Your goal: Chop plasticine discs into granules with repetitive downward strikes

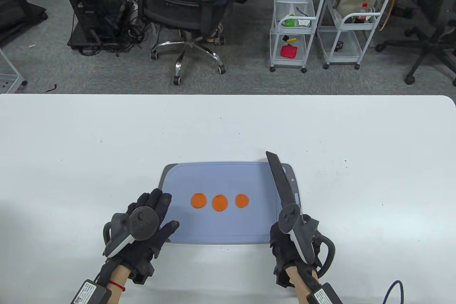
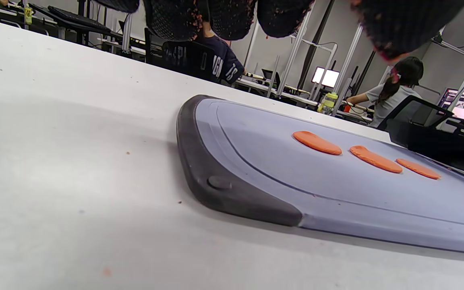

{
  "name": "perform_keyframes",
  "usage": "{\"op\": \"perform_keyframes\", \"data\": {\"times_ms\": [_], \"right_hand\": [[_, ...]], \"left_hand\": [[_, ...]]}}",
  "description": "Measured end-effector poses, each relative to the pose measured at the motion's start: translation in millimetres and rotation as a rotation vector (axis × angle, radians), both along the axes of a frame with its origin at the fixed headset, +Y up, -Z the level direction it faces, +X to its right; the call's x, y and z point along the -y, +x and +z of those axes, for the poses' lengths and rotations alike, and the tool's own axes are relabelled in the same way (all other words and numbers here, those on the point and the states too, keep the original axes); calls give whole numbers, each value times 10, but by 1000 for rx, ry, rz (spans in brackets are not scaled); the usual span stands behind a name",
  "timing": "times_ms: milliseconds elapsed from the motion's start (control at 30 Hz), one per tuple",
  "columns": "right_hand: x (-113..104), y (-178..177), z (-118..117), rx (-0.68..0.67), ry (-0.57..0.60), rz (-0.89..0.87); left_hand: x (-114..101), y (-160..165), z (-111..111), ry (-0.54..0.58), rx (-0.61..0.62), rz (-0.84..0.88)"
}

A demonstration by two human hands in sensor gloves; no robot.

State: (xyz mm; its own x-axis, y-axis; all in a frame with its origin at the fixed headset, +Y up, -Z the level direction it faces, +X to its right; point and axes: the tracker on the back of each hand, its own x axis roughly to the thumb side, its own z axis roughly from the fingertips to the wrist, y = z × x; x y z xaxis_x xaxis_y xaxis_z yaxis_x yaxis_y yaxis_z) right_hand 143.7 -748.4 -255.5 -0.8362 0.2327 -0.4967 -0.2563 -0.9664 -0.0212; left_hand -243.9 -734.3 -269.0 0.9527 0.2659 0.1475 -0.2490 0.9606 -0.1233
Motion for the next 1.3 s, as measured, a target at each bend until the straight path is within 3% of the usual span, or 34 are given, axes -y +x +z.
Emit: {"op": "perform_keyframes", "data": {"times_ms": [67, 367, 667, 967, 1133, 1300], "right_hand": [[-10, 60, 18, 13, 62, -65], [-30, -216, 163, -154, 61, -337], [39, -422, 198, -205, 61, -432], [75, -623, 196, -259, 55, -379], [-35, -630, 223, -263, 122, -410], [-136, -1040, 286, -351, 115, -492]], "left_hand": [[3, 10, -2, -3, 2, -9], [-11, 7, -1, -18, 4, -31], [-6, 15, -11, -34, 3, -38], [0, 25, -21, -57, 2, -50], [-2, 32, -28, -69, -1, -52], [-5, 29, -48, -79, -9, -39]]}}
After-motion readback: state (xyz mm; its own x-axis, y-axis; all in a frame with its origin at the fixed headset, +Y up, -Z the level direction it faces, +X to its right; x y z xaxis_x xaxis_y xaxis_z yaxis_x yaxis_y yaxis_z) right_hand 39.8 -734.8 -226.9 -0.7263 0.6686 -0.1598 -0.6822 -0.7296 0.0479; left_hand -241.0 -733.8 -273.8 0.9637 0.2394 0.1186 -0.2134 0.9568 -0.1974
